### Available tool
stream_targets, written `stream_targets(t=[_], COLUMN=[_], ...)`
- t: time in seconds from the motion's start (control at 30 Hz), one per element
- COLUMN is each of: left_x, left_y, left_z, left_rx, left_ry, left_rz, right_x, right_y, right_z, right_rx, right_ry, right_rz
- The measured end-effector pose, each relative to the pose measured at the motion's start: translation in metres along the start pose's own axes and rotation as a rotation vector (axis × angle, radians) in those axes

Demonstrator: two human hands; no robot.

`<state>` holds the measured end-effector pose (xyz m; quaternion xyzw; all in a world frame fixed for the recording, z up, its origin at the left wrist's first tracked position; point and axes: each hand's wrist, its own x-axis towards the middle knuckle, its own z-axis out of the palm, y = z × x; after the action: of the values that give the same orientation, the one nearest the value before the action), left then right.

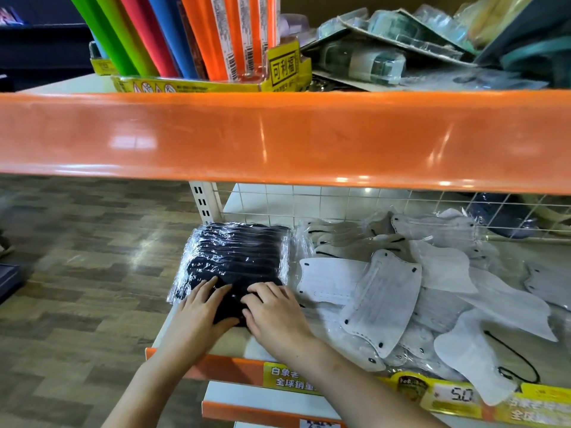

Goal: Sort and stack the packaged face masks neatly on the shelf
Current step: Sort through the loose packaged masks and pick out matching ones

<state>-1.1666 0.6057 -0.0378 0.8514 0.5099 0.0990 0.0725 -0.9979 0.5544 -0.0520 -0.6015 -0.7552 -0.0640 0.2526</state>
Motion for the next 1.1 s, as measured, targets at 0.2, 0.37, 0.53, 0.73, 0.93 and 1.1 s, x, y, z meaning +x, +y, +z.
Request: stream_targets(t=[0.2, 0.37, 0.53, 0.73, 0.93, 1.1], left_x=[0.005, 0.015, 0.028, 0.046, 0.053, 0.055], left_y=[0.027, 0.073, 0.142, 0.244, 0.339, 0.404], left_z=[-0.004, -0.004, -0.003, 0.007, 0.038, 0.069], left_rx=[-0.052, -0.059, -0.080, -0.124, -0.152, -0.176], left_ry=[0.049, 0.055, 0.121, 0.006, -0.069, -0.073], left_rz=[0.002, 0.070, 0.130, 0.217, 0.330, 0.401], right_x=[0.000, -0.014, -0.042, -0.087, -0.145, -0.184], right_y=[0.015, 0.048, 0.096, 0.162, 0.217, 0.256], right_z=[-0.018, -0.040, -0.070, -0.119, -0.165, -0.198], right_rx=[0.035, 0.003, -0.074, -0.197, -0.203, -0.224], right_ry=[0.045, 0.084, 0.065, 0.080, 0.091, 0.097], right_rz=[0.051, 0.130, 0.275, 0.448, 0.544, 0.652])
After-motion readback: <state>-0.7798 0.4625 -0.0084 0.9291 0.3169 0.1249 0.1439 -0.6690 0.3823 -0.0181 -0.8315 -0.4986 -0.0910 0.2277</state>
